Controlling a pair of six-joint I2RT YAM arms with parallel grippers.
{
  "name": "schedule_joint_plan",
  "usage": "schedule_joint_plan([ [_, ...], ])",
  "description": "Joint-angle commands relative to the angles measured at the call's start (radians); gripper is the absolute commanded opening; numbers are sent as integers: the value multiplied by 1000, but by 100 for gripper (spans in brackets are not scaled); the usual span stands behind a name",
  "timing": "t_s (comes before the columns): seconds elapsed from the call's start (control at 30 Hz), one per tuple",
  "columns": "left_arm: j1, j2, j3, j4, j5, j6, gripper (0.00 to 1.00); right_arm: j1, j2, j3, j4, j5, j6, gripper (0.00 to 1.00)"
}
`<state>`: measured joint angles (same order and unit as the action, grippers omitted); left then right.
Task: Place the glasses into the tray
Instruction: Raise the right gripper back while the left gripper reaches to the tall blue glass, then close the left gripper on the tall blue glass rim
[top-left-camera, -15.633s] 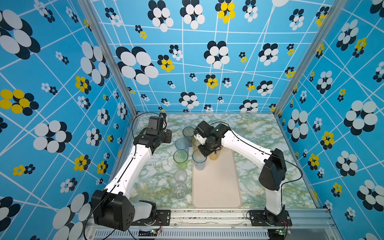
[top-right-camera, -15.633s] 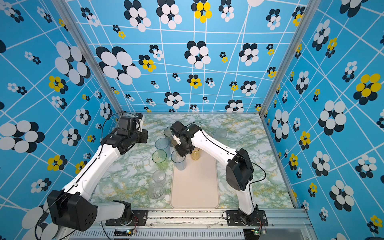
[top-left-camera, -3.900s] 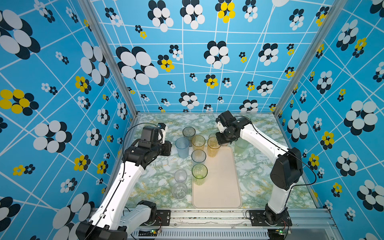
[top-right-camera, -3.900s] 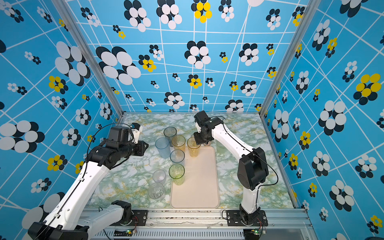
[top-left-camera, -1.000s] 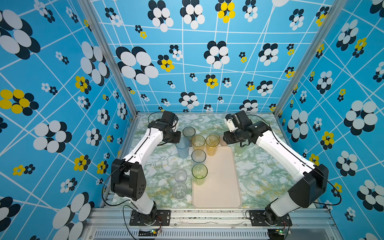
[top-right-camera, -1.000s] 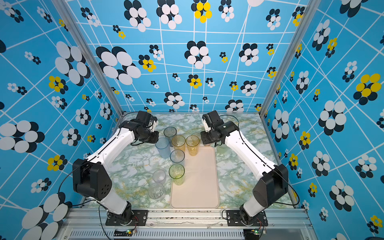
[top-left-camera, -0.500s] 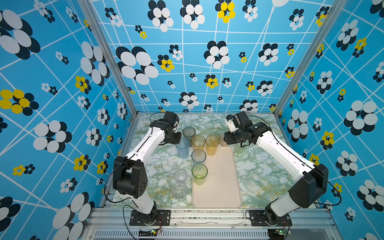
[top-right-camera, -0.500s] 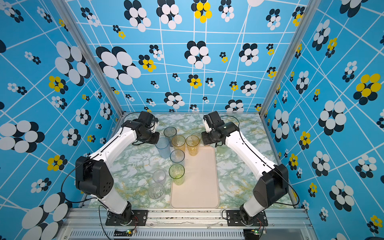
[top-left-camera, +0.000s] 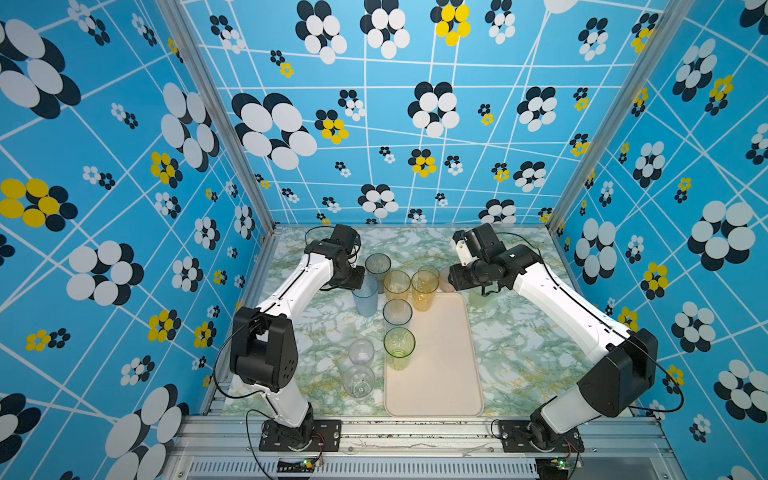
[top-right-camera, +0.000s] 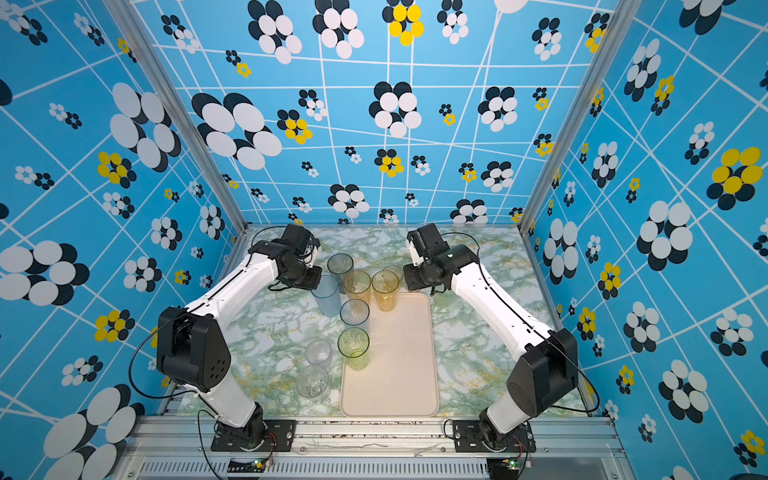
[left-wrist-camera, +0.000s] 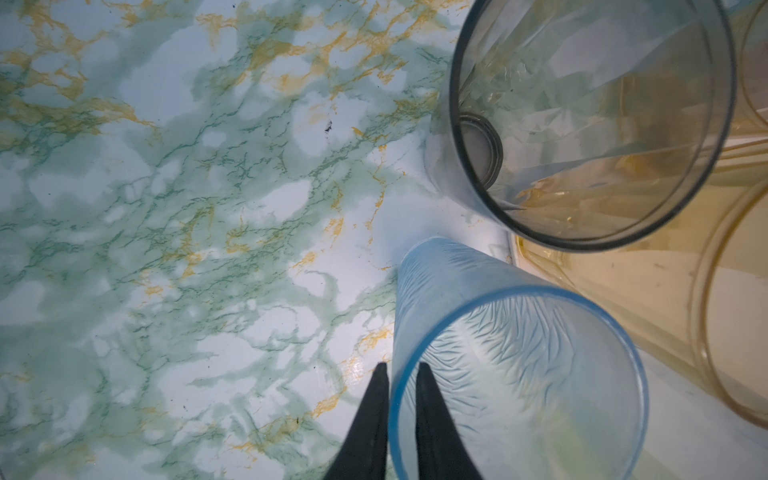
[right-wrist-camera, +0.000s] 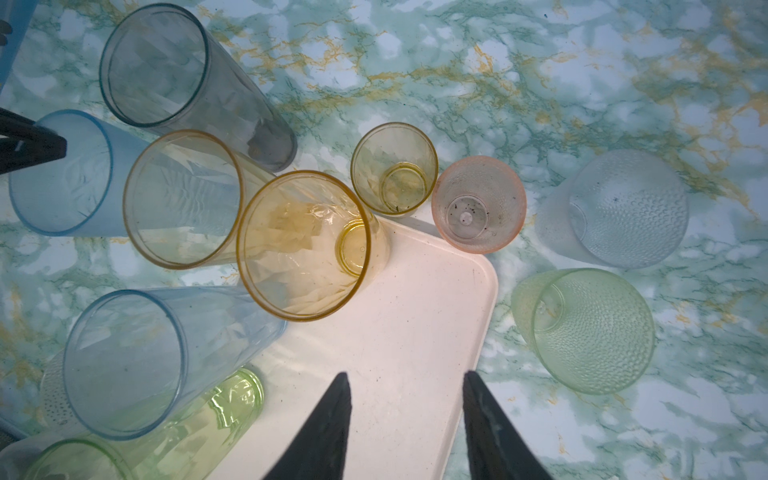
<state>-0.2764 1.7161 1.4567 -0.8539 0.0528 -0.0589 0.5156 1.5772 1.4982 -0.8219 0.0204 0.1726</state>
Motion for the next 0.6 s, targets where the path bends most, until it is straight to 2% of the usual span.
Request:
schedule_joint_plan([
  [0.0, -10, 20, 36, -32, -27, 14, 15, -7, -28, -19, 10, -7, 10, 46],
  [0.3, -14, 17, 41, -46, -58, 22, 1, -6, -39, -30, 17, -7, 11, 46],
  [0.57, -12, -43, 19, -66, -89, 40, 0, -6, -46, -39, 18, -10, 11, 46],
])
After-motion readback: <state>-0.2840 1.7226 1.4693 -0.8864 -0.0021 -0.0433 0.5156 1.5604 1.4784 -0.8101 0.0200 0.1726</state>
